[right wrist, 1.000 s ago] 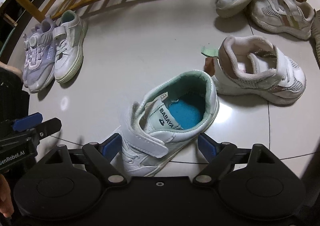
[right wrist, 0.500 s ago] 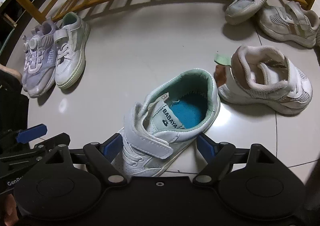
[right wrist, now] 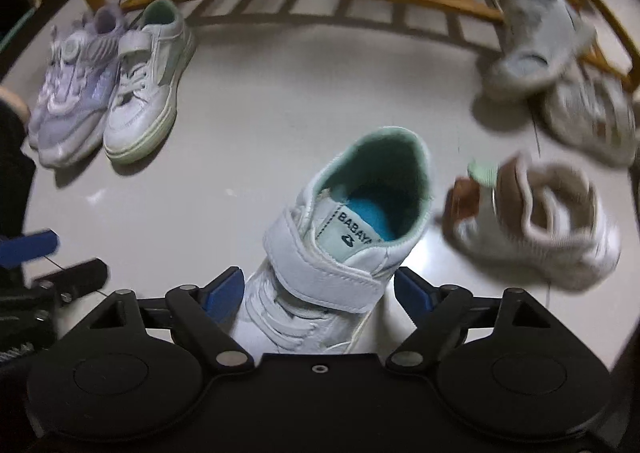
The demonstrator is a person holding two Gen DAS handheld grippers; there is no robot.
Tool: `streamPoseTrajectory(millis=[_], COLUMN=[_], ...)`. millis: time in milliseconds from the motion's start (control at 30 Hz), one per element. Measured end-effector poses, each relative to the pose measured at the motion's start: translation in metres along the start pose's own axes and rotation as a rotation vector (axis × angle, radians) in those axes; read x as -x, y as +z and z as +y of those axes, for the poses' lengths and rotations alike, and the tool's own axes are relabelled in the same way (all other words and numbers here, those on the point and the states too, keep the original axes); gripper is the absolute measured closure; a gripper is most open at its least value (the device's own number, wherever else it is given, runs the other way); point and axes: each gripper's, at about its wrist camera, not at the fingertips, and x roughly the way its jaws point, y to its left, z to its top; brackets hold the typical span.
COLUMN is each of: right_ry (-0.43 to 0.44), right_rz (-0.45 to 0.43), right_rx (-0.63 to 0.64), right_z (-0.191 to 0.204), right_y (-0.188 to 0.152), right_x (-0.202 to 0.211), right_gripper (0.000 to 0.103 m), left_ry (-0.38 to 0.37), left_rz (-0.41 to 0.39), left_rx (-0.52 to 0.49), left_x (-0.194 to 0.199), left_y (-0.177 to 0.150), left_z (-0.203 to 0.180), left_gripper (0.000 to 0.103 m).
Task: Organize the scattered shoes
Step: 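Carry the upright sneaker with the right tool beside the first white sneaker, then open the right tool and pull back from the placed sneaker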
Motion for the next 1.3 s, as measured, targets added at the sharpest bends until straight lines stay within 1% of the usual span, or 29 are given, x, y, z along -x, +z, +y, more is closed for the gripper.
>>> streamPoseTrajectory(millis=[67, 133, 200, 233, 300, 667, 1000, 1067, 1200, 1300], right_ry=[0.0, -0.024, -0.017, -0.014, -0.01, 0.012, 0.066, 0.071, 0.074, 0.091], right_rz=[0.005, -0.01, -0.022, -0.028, -0.026, -0.067, -0.137, -0.141, -0.17, -0.189], right_rx=[-0.012, -0.004, 0.003, 0.007, 0.011, 0.019, 0.099, 0.111, 0.174, 0.192], right_z=[0.001, 0.006, 0.007, 0.008, 0.01, 0.045, 0.081, 0.085, 0.094, 0.096], right_y=[0.001, 0.003, 0.009, 0.012, 0.019, 0.089, 0.141, 0.146, 0.155, 0.158], right_x=[-0.002, -0.002, -0.002, -0.002, -0.004, -0.036, -0.064, -0.067, -0.071, -0.074], right_gripper=[0.02, 0.031, 0.039, 0.042, 0.044, 0.045, 0.045, 0.046, 0.046, 0.046], left_ry=[0.003, -0.002, -0.006, -0.007, -0.009, -0.014, -0.033, -0.034, -0.036, -0.038], left_rz=[0.0, 0.0, 0.001, 0.001, 0.001, 0.007, 0.027, 0.031, 0.037, 0.04], left_rx=[0.007, 0.019, 0.032, 0.037, 0.046, 0.09, 0.125, 0.129, 0.132, 0.129], left_x=[-0.001, -0.001, -0.001, -0.002, -0.003, -0.009, -0.015, -0.017, -0.019, -0.02], left_y=[0.001, 0.001, 0.001, 0.001, 0.0, -0.001, -0.003, -0.003, -0.004, -0.005], left_z=[0.003, 0.006, 0.009, 0.01, 0.013, 0.025, 0.032, 0.033, 0.033, 0.032], left_gripper=[0.041, 0.041, 0.04, 0.04, 0.04, 0.039, 0.038, 0.038, 0.038, 0.037])
